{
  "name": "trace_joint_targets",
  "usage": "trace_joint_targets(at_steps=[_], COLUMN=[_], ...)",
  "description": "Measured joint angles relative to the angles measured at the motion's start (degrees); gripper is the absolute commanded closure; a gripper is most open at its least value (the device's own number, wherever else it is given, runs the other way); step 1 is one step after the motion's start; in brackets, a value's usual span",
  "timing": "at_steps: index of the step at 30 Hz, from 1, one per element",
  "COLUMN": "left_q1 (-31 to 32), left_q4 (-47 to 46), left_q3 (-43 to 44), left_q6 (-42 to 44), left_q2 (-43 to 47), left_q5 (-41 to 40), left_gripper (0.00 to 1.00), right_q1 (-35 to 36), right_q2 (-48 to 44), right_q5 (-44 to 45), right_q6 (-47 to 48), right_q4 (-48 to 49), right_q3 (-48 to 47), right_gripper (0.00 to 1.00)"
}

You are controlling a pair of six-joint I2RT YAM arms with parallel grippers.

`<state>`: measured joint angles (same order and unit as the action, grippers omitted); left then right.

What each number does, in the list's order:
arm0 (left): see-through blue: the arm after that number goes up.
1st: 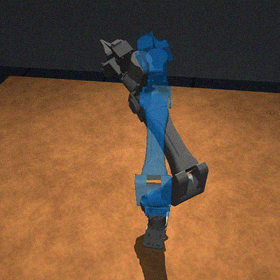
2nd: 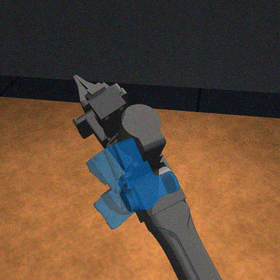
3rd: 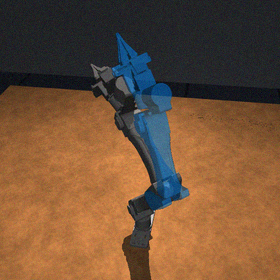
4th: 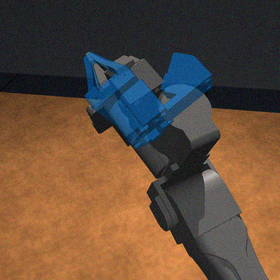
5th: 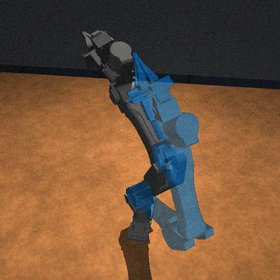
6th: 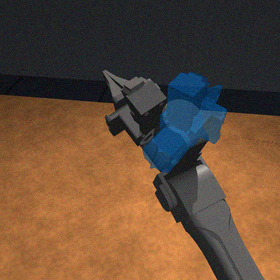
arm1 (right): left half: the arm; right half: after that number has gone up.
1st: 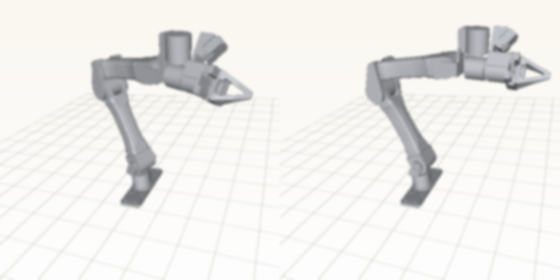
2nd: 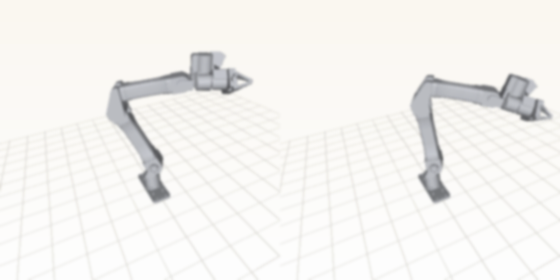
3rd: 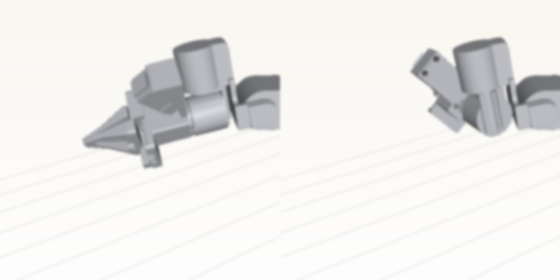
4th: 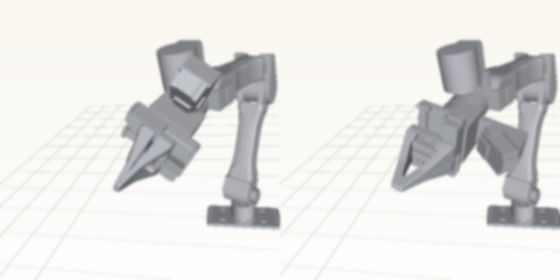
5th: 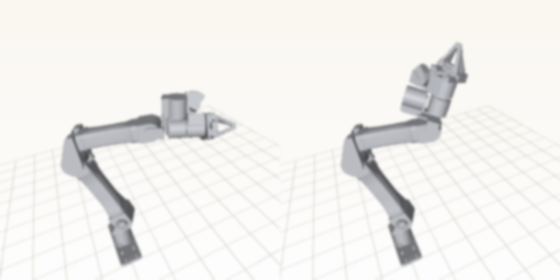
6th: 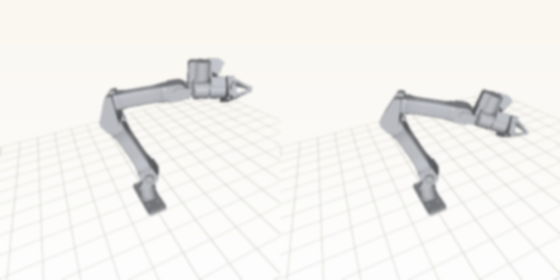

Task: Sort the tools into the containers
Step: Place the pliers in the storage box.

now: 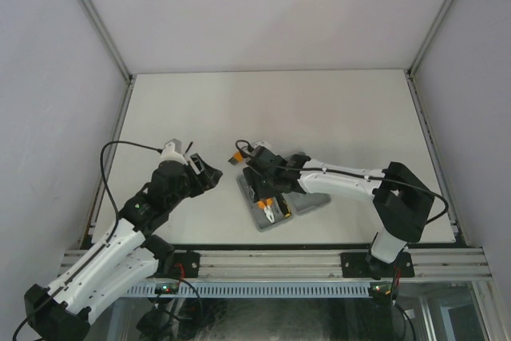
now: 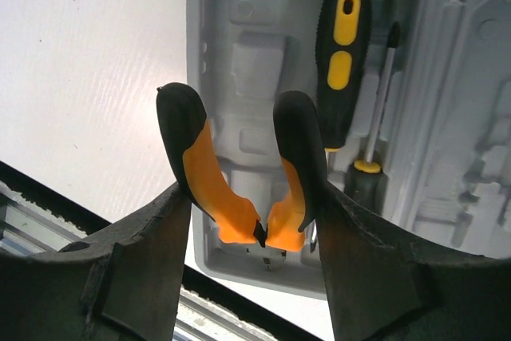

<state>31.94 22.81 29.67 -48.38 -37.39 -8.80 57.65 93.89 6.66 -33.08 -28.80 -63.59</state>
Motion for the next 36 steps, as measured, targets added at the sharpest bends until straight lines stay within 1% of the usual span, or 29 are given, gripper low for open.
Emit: trace_joint_targets(at_steps=[5, 15, 21, 28, 31, 34, 36], left_q1=[-0.1, -0.2, -0.2, -0.3, -0.3, -0.3, -0.3], left_q4=[-0.2, -0.5, -1.0, -1.3, -1.3, -1.3, -1.3], left_q3=[-0.9, -1.8, -1.8, -1.8, -1.8, -1.8, -1.8], left_q6=[0.0, 0.0, 0.0, 0.0, 0.0, -0.1, -0.1], left_q2=[0.0, 1.1, 1.1, 1.1, 1.1, 1.1, 1.1], left_q5=[0.1, 1.2, 2.1, 3.2, 3.2, 3.4, 3.5], left_gripper=[0.28, 0.29, 0.29, 0.29, 0.29, 0.29, 0.29], right_q1=[-0.2, -0.8, -1.6, -2.3, -2.3, -2.3, -2.3], right_q2=[4.0, 7.3, 10.1, 12.6, 12.9, 13.0, 13.0], right_q5=[-2.7, -3.8, -3.8, -3.6, -3.6, -3.6, -3.5], right_q6=[-1.2, -2.3, -2.4, -2.6, -2.8, -2.9, -3.0], right_q4=[-1.2, -1.4, -0.3, 0.4, 0.7, 0.7, 0.7], right_q3=[-3.2, -5.8, -6.9, -7.3, -7.3, -7.3, -7.3], right_gripper=[1.00, 1.00, 0.95, 0.84, 0.76, 0.64, 0.59])
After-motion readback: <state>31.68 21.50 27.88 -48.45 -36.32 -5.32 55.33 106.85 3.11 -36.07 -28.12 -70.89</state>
